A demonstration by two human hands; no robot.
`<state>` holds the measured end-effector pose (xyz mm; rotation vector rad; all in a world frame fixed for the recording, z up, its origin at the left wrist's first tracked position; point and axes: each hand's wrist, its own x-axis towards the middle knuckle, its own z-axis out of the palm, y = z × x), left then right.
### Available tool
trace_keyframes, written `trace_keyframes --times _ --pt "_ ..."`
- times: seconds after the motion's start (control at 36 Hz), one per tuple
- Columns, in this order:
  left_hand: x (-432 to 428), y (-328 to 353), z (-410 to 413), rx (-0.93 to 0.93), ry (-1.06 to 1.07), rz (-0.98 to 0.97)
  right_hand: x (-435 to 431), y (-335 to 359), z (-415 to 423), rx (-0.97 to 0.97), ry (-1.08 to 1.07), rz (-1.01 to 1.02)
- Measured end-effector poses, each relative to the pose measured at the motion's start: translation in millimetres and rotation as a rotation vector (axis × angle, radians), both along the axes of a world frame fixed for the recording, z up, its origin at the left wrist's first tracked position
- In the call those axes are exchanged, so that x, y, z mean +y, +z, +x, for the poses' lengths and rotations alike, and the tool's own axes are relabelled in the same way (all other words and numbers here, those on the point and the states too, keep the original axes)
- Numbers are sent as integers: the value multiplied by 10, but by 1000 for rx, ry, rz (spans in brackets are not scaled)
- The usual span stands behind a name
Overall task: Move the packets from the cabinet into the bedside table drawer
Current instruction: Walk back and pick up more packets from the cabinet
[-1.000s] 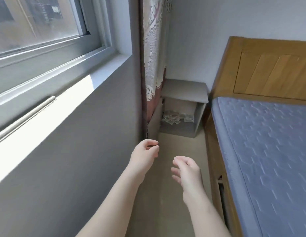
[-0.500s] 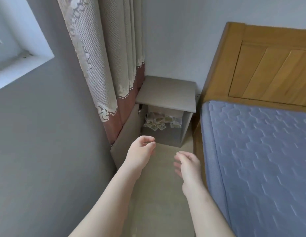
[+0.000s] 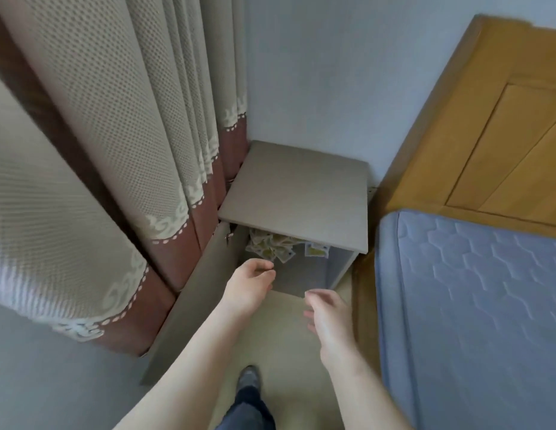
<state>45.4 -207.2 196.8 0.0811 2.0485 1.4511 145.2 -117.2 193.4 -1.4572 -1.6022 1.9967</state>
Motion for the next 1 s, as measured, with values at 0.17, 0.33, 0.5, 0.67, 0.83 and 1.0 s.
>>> trace_keyframes --times 0.17,0.33,0.5,0.67,0.83,1.0 --pt "563 -626 -654 12 -35 -138 548 -660 -657 -49 80 -14" --pt "937 -1919 -1105 -54 -28 -230 851 -2075 -1190 -193 242 -9" --pt "1134 -3492 -1518 -88 -70 -361 1106 -3567 -1597 -329 428 88" --pt "1326 -4960 -2147 61 -199 -453 1557 -5081 -2261 -370 615 345" --pt "1592 -6211 -2715 274 -278 -418 1928 -6273 -2910 -433 636 629" --pt "1675 -6763 -2890 487 -501 -598 2181 -6671 -3114 -405 622 792"
